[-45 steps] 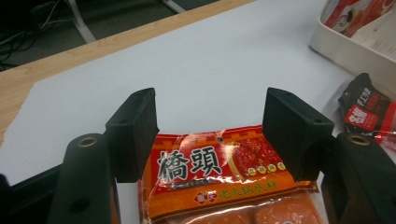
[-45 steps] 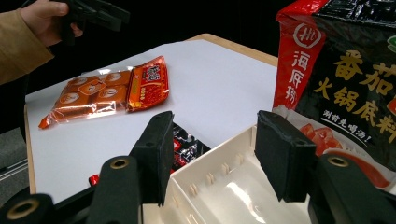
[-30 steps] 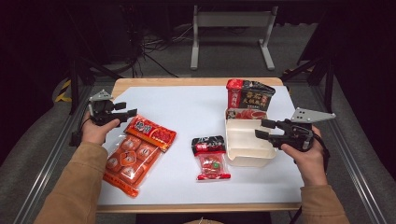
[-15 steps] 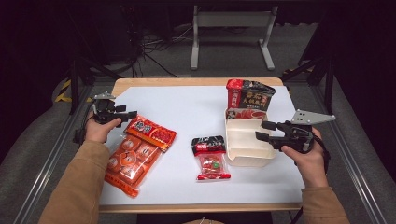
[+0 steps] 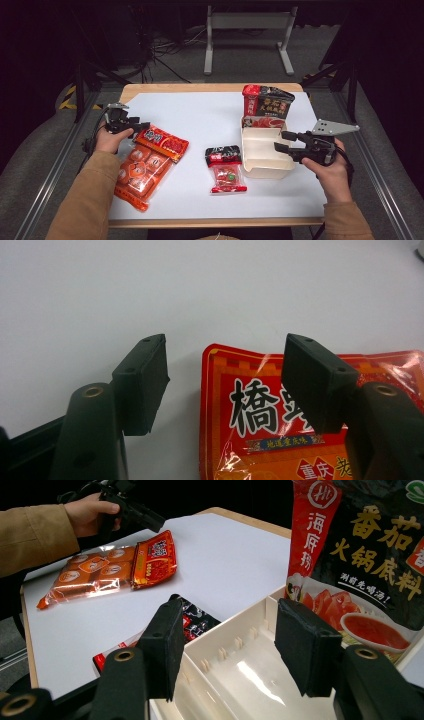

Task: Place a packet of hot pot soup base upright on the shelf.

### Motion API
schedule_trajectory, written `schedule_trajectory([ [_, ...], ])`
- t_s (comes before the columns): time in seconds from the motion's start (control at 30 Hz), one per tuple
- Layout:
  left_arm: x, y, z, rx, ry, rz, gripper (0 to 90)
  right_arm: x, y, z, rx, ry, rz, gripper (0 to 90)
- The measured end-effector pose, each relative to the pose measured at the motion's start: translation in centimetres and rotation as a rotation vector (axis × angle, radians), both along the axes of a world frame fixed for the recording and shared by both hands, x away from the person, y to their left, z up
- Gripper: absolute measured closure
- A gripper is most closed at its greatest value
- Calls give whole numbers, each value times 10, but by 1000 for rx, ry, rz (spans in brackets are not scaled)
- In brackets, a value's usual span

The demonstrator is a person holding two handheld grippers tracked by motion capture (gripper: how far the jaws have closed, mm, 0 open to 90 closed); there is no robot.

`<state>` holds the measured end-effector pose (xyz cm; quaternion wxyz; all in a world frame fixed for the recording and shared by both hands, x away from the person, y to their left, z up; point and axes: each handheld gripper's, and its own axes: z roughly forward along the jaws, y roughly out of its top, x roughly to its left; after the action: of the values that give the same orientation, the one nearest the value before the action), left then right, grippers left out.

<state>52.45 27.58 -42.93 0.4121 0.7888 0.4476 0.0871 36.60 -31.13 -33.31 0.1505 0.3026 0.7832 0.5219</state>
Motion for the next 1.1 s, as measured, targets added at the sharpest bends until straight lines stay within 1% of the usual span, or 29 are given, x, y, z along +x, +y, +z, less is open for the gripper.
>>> schedule_trajectory([
  [0.03,1,0,-1,5,7,-2,360,0,0,0,0,-1,0,453],
  [0.1,2,1,-4,-2,29,-4,360,-1,0,0,-1,-2,1,452],
  [0.3,4,0,-11,7,50,-15,361,-1,0,0,-2,-1,2,450],
  [0.33,4,0,-11,3,55,-18,361,-1,1,0,-2,-1,4,450],
  [0.43,4,-2,-12,3,58,-29,361,0,1,-1,-2,1,6,448],
  [0.53,5,-3,-13,-2,71,-46,361,0,1,-1,-2,3,7,444],
  [0.6,4,-3,-15,-4,94,-62,361,0,1,-1,0,3,7,441],
  [0.63,4,-3,-15,-4,97,-67,368,0,1,-1,4,4,9,439],
  [0.67,4,-3,-15,0,101,-77,381,0,2,-1,6,4,9,437],
  [0.73,3,-3,-15,-10,114,-99,415,-1,2,-1,7,2,13,434],
  [0.8,2,-3,-14,-5,110,-113,440,-1,2,-1,7,4,15,434],
  [0.83,1,-4,-14,-4,100,-112,444,-1,3,-1,6,4,16,434],
  [0.87,1,-4,-13,2,97,-123,463,-1,3,-1,5,4,17,434],
  [0.93,0,-3,-11,1,91,-129,510,0,3,-1,7,4,18,434],
  [0.97,0,-3,-11,1,91,-129,548,0,3,-1,7,4,18,434],
  [1.0,-1,-1,-10,-6,95,-141,548,0,3,-1,7,4,20,434],
  [1.03,-1,-1,-9,-16,98,-145,605,0,3,-2,6,5,21,434],
  [1.1,-2,0,-8,-19,101,-146,639,0,4,-2,5,6,22,434],
])
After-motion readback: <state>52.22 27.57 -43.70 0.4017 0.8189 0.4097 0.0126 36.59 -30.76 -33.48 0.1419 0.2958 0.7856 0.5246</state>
